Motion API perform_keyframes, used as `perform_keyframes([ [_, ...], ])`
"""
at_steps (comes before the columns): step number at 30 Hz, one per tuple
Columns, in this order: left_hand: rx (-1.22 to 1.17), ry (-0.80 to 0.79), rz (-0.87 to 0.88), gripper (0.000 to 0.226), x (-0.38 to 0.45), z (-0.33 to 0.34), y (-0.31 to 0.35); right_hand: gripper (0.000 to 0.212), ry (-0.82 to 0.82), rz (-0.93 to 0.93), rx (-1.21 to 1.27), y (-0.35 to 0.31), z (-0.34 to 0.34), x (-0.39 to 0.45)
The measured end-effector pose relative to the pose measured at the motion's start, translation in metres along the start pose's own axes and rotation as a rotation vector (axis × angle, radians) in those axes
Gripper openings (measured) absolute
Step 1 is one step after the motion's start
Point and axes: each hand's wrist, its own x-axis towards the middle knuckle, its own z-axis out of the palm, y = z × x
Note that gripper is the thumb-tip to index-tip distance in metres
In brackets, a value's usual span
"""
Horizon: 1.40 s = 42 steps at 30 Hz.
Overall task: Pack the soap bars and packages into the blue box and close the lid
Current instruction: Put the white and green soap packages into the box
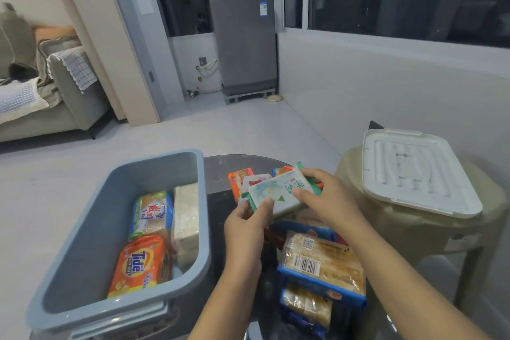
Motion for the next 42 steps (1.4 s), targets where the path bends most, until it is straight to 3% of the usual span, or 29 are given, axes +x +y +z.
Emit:
perform_keyframes([
  [4, -0.122, 0.002, -0.025, 0.028, 0.009, 0.004, 0.003, 0.048, -0.009, 0.009, 0.237, -0.006, 0.004, 0.007],
  [7, -0.218, -0.006, -0.029, 0.029, 0.013, 0.010, 0.003, 0.051, -0.046, 0.175, 0.559, -0.008, 0.008, 0.013],
  [9, -0.197, -0.008, -0.004, 0.029, 0.018, 0.013, 0.002, 0.039, -0.072, 0.266, 0.684, -0.007, 0.009, 0.018],
  [12, -0.048, 0.073, 0.007, 0.034, 0.031, 0.013, 0.000, 0.027, 0.027, 0.257, 0.660, -0.002, 0.011, 0.024],
  [16, 0.243, 0.329, 0.050, 0.034, 0.058, 0.007, -0.014, 0.037, 0.202, 0.202, 0.550, 0.005, 0.010, 0.029],
  [18, 0.398, 0.412, -0.025, 0.035, 0.064, 0.004, -0.021, 0.040, 0.255, 0.214, 0.549, 0.009, 0.007, 0.031],
  [20, 0.440, 0.369, -0.097, 0.036, 0.069, -0.001, -0.029, 0.040, 0.271, 0.235, 0.536, 0.012, 0.005, 0.031],
  [23, 0.259, 0.260, -0.126, 0.029, 0.073, -0.004, -0.034, 0.038, 0.267, 0.241, 0.513, 0.013, 0.005, 0.032],
  [33, 0.053, 0.353, 0.040, 0.022, 0.054, 0.004, -0.018, 0.036, 0.251, 0.190, 0.582, 0.007, -0.009, 0.023],
  [37, -0.028, 0.238, 0.085, 0.033, 0.025, 0.019, 0.004, 0.028, 0.301, 0.136, 0.610, 0.003, -0.029, 0.014],
  [42, -0.094, 0.054, 0.074, 0.030, -0.013, 0.024, 0.036, 0.018, 0.305, 0.083, 0.609, 0.005, -0.052, -0.009],
])
